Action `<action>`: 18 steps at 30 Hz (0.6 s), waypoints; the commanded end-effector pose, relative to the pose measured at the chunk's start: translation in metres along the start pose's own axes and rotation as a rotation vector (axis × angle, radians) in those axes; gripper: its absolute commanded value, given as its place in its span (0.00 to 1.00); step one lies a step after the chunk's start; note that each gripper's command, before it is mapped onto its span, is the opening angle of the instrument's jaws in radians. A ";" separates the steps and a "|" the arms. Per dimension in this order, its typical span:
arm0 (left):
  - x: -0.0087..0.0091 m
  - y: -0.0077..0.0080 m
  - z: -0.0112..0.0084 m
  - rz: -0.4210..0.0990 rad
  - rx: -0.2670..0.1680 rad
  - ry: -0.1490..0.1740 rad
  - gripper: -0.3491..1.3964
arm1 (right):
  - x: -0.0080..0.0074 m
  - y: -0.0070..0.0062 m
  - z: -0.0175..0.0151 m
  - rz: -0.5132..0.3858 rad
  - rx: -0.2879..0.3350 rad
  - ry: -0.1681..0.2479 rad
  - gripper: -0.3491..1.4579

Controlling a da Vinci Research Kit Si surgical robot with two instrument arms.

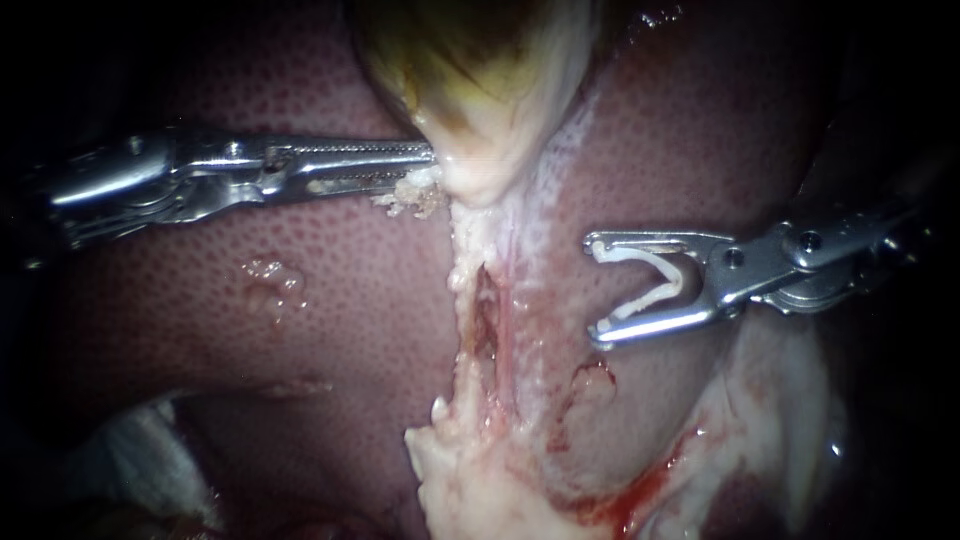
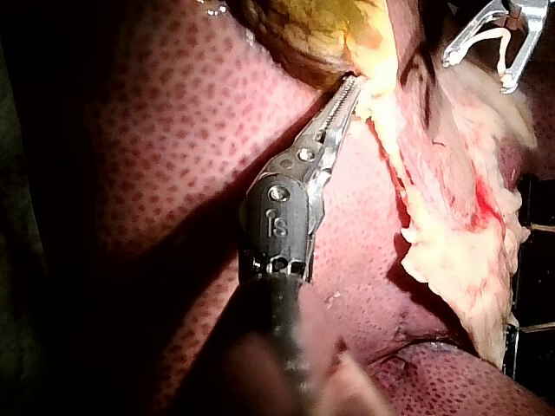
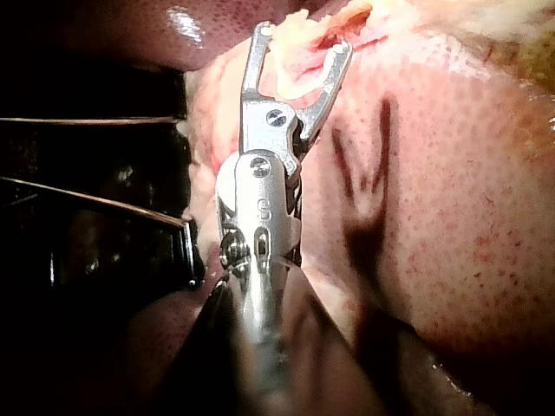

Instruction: Grabbing gallbladder

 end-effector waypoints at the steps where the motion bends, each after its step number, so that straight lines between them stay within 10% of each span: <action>1: 0.0000 0.0000 0.0000 0.000 -0.001 0.000 0.15 | 0.0000 0.0000 0.0000 0.000 0.000 0.000 0.52; 18: -0.0005 0.0007 -0.0026 0.004 -0.014 -0.002 0.16 | 0.0000 0.0000 -0.0001 0.000 0.000 0.000 0.52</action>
